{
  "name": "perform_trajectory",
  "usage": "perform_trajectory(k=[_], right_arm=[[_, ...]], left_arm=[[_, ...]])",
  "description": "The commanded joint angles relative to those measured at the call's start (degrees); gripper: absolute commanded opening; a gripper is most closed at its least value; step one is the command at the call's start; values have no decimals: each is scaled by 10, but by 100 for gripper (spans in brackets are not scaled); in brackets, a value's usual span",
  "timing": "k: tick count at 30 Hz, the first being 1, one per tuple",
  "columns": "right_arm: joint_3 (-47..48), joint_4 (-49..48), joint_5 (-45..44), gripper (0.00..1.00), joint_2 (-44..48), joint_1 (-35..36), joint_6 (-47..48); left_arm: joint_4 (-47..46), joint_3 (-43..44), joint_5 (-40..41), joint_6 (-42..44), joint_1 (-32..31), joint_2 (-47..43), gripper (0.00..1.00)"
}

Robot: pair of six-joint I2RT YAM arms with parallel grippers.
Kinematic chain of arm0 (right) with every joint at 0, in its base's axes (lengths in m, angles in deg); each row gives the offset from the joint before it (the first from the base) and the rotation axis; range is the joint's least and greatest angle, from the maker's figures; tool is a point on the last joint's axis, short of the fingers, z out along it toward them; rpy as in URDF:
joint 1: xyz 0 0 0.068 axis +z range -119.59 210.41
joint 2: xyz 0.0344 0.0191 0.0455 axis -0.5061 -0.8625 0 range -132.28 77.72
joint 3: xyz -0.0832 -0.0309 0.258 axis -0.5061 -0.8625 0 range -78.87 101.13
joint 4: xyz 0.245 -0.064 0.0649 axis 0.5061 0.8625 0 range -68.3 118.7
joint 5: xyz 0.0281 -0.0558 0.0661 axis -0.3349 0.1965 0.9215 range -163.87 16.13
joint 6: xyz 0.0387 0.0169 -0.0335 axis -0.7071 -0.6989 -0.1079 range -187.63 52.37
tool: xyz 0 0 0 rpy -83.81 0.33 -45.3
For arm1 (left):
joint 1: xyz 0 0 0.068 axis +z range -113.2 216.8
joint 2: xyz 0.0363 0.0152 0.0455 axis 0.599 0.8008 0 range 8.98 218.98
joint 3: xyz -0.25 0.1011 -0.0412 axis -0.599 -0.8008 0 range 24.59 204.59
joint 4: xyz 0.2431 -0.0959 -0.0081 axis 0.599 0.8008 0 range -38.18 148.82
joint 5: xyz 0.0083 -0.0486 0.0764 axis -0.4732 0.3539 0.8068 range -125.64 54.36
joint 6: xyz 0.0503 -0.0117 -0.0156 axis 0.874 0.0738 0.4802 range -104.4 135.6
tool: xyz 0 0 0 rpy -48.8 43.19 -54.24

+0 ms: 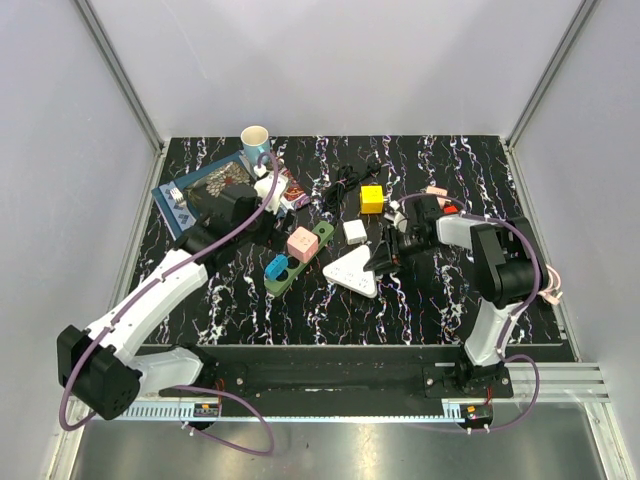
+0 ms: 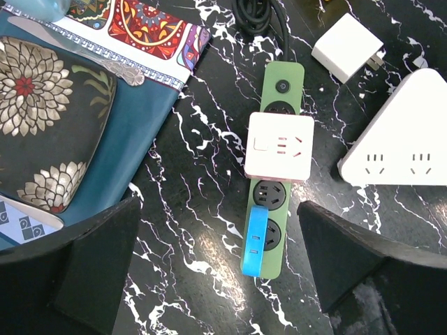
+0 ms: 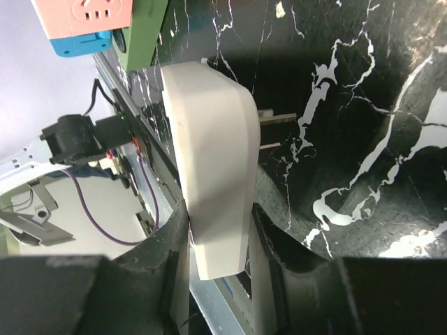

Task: Insert the plug

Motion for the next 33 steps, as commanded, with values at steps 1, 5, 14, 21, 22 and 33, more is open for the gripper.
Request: perform_trajectory(k=[1, 5, 14, 21, 22, 33], right_arm=[[44, 101, -78, 20, -27, 3, 93], [63, 127, -131, 61, -22, 3, 114], [105, 129, -237, 91, 51, 6, 94], [126, 53, -412, 95, 112, 78, 53], [134, 41, -423, 95, 109, 98, 44], [201, -29, -546, 92, 14, 177, -23]], left_arm=[[-24, -16, -22, 14, -3, -24, 99], [-28, -26, -30, 11, -5, -26, 99], [-36, -21, -61, 14, -11, -24, 99], [-45, -43, -61, 4, -24, -45, 99], [-46, -43, -61, 3, -24, -48, 99], [-55, -77, -36, -76, -25, -118, 99]])
